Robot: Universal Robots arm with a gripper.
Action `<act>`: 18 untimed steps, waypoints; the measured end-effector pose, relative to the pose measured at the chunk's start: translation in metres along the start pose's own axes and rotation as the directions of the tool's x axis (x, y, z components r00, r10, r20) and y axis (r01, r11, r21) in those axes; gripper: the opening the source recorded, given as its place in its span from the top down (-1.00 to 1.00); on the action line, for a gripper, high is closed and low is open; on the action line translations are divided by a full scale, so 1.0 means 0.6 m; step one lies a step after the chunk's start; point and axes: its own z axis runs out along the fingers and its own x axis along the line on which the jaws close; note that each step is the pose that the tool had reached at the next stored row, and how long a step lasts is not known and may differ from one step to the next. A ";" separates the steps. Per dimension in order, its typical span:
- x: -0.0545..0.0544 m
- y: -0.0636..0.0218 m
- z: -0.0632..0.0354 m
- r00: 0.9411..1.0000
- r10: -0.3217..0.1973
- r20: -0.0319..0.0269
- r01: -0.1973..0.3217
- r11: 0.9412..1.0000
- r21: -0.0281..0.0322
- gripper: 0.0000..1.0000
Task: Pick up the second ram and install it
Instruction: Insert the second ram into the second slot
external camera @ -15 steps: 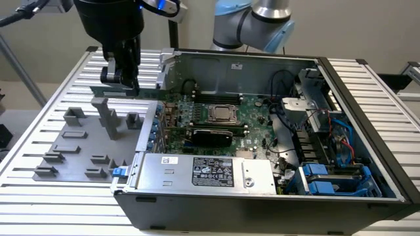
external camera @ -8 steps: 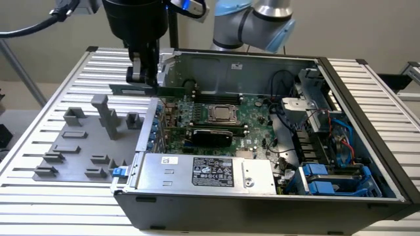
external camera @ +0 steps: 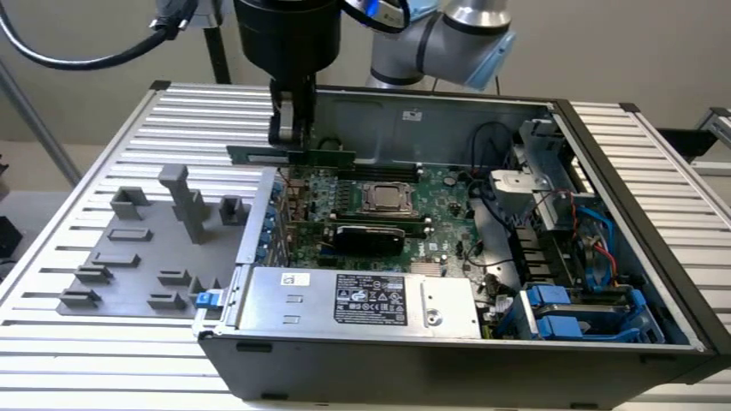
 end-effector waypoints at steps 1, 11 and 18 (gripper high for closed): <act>-0.001 -0.007 0.000 1.000 0.000 0.000 0.000 1.000 0.000 1.00; -0.012 -0.084 0.009 1.000 0.001 0.003 -0.001 1.000 -0.006 1.00; -0.034 -0.128 0.025 1.000 0.001 0.003 -0.001 1.000 -0.007 1.00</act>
